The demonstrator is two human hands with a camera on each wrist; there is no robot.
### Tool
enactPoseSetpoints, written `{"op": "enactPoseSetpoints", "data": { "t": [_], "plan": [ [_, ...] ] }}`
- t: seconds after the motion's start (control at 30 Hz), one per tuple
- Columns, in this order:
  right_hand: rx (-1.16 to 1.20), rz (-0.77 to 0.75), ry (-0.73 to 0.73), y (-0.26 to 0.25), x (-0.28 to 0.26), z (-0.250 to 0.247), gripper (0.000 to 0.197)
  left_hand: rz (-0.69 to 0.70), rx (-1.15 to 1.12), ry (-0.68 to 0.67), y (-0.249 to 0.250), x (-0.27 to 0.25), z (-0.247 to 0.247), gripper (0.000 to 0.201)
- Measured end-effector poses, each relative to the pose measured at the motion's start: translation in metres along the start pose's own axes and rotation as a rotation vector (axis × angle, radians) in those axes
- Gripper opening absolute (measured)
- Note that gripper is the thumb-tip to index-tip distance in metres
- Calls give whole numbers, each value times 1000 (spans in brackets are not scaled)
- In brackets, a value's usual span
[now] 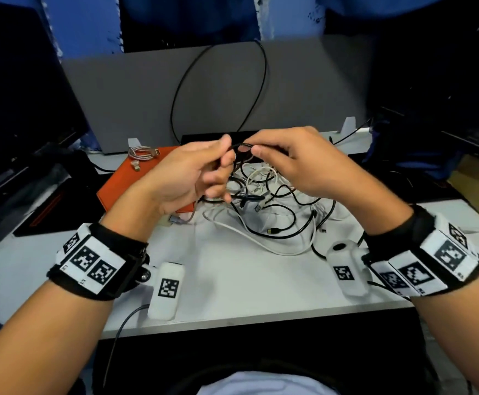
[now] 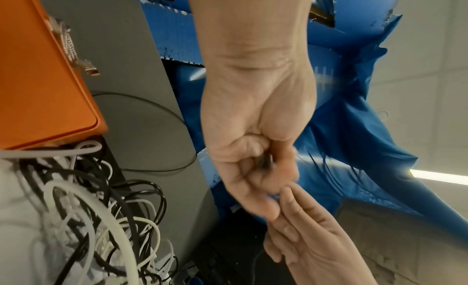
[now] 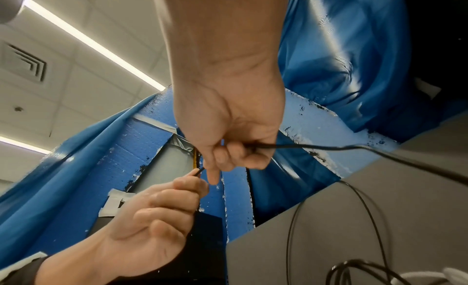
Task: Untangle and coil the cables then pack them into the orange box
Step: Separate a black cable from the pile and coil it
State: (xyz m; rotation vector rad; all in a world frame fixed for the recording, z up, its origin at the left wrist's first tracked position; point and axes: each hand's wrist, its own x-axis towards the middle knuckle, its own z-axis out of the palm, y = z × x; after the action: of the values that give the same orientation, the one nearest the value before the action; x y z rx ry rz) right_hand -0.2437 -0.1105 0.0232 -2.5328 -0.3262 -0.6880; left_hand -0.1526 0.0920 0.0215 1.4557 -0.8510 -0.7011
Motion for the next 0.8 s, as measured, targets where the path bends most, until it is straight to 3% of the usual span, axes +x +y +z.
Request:
{"op": "enactPoseSetpoints", "data": {
  "t": [0.13, 0.2, 0.33, 0.43, 0.53, 0.63, 0.73, 0.8],
  "plan": [
    [-277, -29, -77, -3, -2, 1, 18, 12, 209, -30, 3, -3, 12, 36],
    [-266, -31, -45, -4, -2, -2, 21, 47, 173, -5, 5, -4, 19, 33],
    [-34, -82, 242, 5, 2, -10, 25, 166, -279, 84, 14, -2, 18, 30],
    [59, -90, 472, 14, 3, -20, 26, 329, -671, 83, 29, -7, 7, 42],
    [32, -5, 404, 23, 3, -27, 25, 507, -852, 46, 40, -15, -3, 44],
    [-78, 66, 349, 19, 2, -23, 21, 567, -636, 129, 48, -21, -8, 40],
    [-77, -13, 529, -2, 1, -19, 31, 440, -228, 265, 48, -21, 4, 36],
    [-122, -124, 558, -14, 0, -14, 46, 341, -159, 273, 44, -20, 17, 31]
  ]
}}
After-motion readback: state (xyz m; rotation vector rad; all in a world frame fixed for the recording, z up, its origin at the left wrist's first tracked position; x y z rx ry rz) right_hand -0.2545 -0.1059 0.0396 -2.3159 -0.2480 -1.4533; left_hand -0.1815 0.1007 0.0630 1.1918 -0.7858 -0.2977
